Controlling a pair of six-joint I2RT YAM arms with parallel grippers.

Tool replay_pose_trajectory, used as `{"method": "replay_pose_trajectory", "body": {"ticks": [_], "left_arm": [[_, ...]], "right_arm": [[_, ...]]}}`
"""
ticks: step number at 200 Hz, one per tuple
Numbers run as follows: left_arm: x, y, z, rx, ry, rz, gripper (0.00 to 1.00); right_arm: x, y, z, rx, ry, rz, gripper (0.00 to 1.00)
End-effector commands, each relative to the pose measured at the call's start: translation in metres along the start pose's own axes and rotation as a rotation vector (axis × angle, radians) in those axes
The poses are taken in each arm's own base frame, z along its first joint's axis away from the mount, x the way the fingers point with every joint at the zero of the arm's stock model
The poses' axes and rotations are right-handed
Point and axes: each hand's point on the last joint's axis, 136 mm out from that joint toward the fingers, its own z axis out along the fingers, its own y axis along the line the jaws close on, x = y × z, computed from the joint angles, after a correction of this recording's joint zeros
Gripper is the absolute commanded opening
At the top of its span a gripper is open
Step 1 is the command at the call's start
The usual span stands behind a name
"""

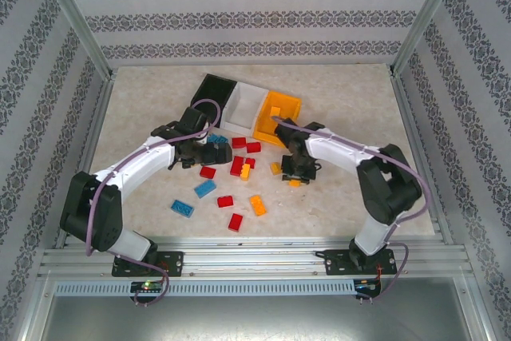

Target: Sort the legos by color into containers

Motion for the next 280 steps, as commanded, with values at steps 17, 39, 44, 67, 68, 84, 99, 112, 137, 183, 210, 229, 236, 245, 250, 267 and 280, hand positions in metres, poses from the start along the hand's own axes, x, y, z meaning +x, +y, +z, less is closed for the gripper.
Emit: {"method": "replay_pose_trajectory", "body": {"ticks": [17, 39, 44, 67, 68, 84, 99, 112, 137, 183, 210, 229, 236, 245, 250, 267, 280], "left_arm": [[-0.022, -0.014, 0.001, 0.046, -0.039, -0.006, 1.0], [-0.027, -0.018, 0.001, 0.064, -0.044, -0.014, 1.0], [-0.028, -0.018, 0.001, 0.065, -0.043, -0.014, 1.0], [-0.028, -0.016, -0.001, 0.051, -0.035, -0.01, 1.0], [-0.028, -0.016, -0.001, 0.05, -0.035, -0.01, 1.0], [-0.026, -0.01, -0.004, 0.029, -0.033, -0.013, 1.0], [-0.023, -0.004, -0.007, 0.019, -0.034, -0.026, 1.0], [-0.021, 0.003, -0.009, 0.007, -0.033, -0.047, 0.99], [-0.015, 0.023, -0.011, -0.037, -0.021, -0.116, 0.99], [-0.012, 0.057, -0.02, -0.16, -0.006, -0.104, 0.97], [-0.018, 0.063, -0.015, -0.217, 0.045, 0.029, 0.93], [-0.021, 0.068, -0.007, -0.247, 0.084, 0.123, 0.93], [-0.024, 0.069, -0.004, -0.256, 0.092, 0.149, 0.93], [-0.026, 0.07, -0.001, -0.262, 0.1, 0.184, 0.93], [-0.028, 0.07, 0.001, -0.259, 0.103, 0.206, 0.93], [-0.032, 0.069, 0.007, -0.252, 0.108, 0.272, 0.92], [-0.035, 0.07, 0.012, -0.255, 0.109, 0.313, 0.91]], "right_arm": [[-0.02, -0.026, -0.041, -0.042, -0.077, 0.06, 0.34], [-0.045, -0.015, -0.071, -0.106, -0.146, 0.053, 0.34], [-0.05, -0.011, -0.078, -0.118, -0.16, 0.048, 0.34], [-0.076, 0.011, -0.102, -0.172, -0.211, 0.016, 0.34], [-0.077, 0.012, -0.103, -0.174, -0.212, 0.016, 0.34], [-0.096, 0.028, -0.11, -0.198, -0.231, -0.005, 0.34], [-0.114, 0.042, -0.112, -0.213, -0.24, -0.016, 0.34], [-0.129, 0.053, -0.109, -0.222, -0.242, -0.021, 0.34], [-0.155, 0.07, -0.093, -0.227, -0.23, -0.027, 0.34], [-0.184, 0.082, -0.062, -0.209, -0.174, -0.04, 0.36], [-0.19, 0.08, -0.052, -0.207, -0.153, -0.03, 0.42], [-0.192, 0.078, -0.053, -0.206, -0.151, -0.027, 0.5], [-0.193, 0.078, -0.055, -0.206, -0.155, -0.027, 0.53], [-0.194, 0.077, -0.061, -0.209, -0.163, -0.025, 0.56], [-0.194, 0.077, -0.064, -0.21, -0.167, -0.024, 0.57], [-0.193, 0.077, -0.077, -0.22, -0.184, -0.017, 0.6], [-0.189, 0.077, -0.088, -0.234, -0.197, -0.009, 0.6]]}}
